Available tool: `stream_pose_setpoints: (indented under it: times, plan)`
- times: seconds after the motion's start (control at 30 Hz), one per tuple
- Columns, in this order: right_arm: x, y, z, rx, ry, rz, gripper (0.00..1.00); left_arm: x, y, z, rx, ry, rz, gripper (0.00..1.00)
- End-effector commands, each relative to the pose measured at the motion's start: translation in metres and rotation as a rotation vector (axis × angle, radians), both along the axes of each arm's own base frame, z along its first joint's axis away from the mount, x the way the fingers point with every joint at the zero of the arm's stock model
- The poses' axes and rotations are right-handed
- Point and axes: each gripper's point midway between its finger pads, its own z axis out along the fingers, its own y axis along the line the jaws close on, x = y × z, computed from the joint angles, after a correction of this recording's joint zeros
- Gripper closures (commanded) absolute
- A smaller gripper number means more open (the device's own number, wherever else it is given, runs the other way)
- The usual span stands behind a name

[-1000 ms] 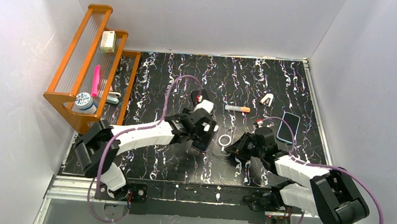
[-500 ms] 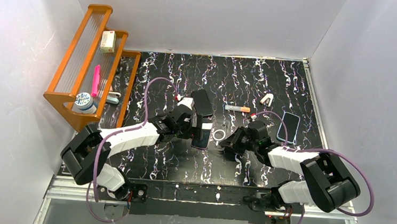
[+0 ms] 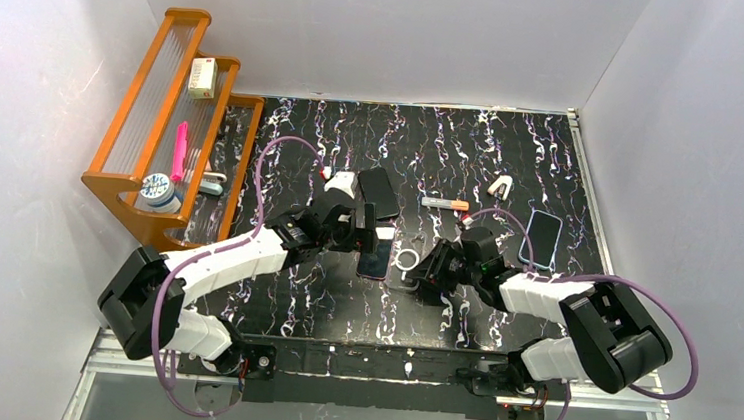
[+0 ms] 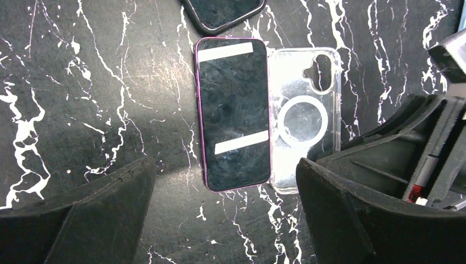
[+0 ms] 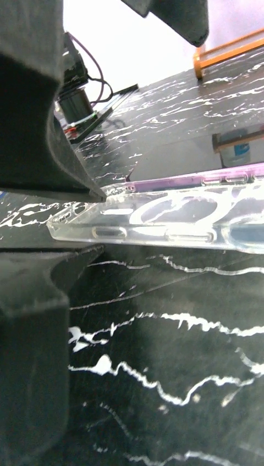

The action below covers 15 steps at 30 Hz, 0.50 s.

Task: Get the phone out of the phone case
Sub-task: Place the phone case at the center of the board.

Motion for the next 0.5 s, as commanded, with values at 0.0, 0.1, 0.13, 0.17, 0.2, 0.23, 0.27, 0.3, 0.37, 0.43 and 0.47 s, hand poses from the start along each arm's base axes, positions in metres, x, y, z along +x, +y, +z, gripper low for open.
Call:
stream_pose_setpoints:
  times: [0.0, 0.1, 0.13, 0.17, 0.2, 0.23, 0.27, 0.3, 0.37, 0.43, 0.47]
  plan:
    - [0.010, -0.002, 0.002, -0.070, -0.049, 0.029, 0.54, 0.004, 0.008, 0.014, 0.016, -0.025, 0.026, 0.04]
    - [0.014, -0.005, 0.003, -0.104, -0.068, 0.026, 0.41, 0.005, 0.011, 0.018, 0.023, -0.036, 0.033, 0.04]
    - [0.015, -0.006, 0.004, -0.112, -0.073, 0.025, 0.40, 0.005, 0.012, 0.020, 0.024, -0.039, 0.035, 0.04]
    - [0.016, -0.007, 0.003, -0.122, -0.076, 0.022, 0.39, 0.005, 0.012, 0.020, 0.025, -0.041, 0.036, 0.03]
    - [0.018, -0.008, 0.003, -0.129, -0.078, 0.017, 0.39, 0.005, 0.013, 0.022, 0.024, -0.043, 0.038, 0.03]
    - [0.019, -0.009, 0.003, -0.132, -0.083, 0.010, 0.39, 0.005, 0.013, 0.022, 0.026, -0.043, 0.038, 0.03]
    - [0.022, -0.009, 0.003, -0.133, -0.086, 0.000, 0.38, 0.005, 0.013, 0.022, 0.026, -0.044, 0.038, 0.03]
    - [0.023, -0.007, 0.004, -0.129, -0.090, -0.002, 0.38, 0.005, 0.013, 0.023, 0.025, -0.043, 0.039, 0.03]
    - [0.026, -0.003, 0.005, -0.116, -0.090, 0.009, 0.38, 0.006, 0.013, 0.022, 0.028, -0.040, 0.040, 0.03]
    - [0.026, 0.001, 0.005, -0.111, -0.084, 0.026, 0.37, 0.005, 0.013, 0.023, 0.030, -0.038, 0.039, 0.03]
    - [0.025, 0.003, 0.005, -0.112, -0.082, 0.033, 0.37, 0.005, 0.013, 0.023, 0.031, -0.038, 0.038, 0.03]
